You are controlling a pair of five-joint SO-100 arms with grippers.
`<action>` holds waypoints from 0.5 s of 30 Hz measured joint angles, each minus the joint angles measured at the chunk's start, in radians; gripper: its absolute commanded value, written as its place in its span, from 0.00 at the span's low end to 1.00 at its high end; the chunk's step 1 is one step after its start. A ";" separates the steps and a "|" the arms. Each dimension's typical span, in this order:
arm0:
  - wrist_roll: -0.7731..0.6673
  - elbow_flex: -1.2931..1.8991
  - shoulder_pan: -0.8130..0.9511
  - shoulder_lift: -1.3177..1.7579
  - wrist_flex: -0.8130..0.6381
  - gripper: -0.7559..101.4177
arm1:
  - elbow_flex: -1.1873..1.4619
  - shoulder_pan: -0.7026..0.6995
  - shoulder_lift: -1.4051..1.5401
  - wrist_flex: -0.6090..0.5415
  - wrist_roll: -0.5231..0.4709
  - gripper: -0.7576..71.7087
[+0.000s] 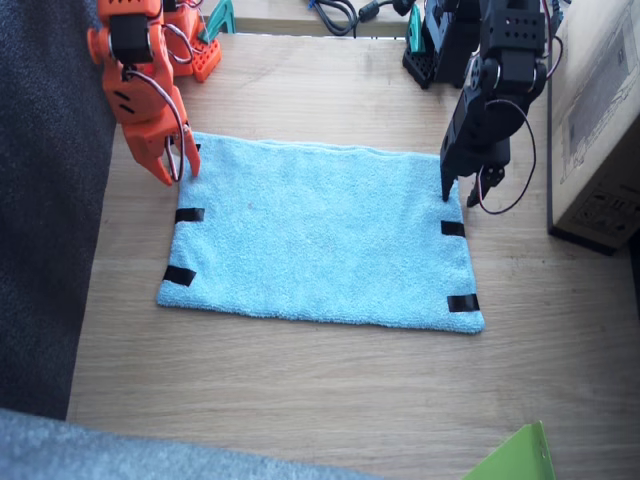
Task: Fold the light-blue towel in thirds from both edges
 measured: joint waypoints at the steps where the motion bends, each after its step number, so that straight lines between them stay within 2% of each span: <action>1: 0.000 0.000 0.000 0.000 0.000 0.23 | 0.000 0.000 -0.002 0.000 -0.008 0.30; 11: 0.000 0.000 0.000 0.000 0.000 0.20 | -0.015 -0.002 -0.080 -0.005 -0.026 0.28; 15: -0.008 0.000 0.000 0.000 0.012 0.12 | -0.014 0.009 -0.095 -0.009 -0.031 0.17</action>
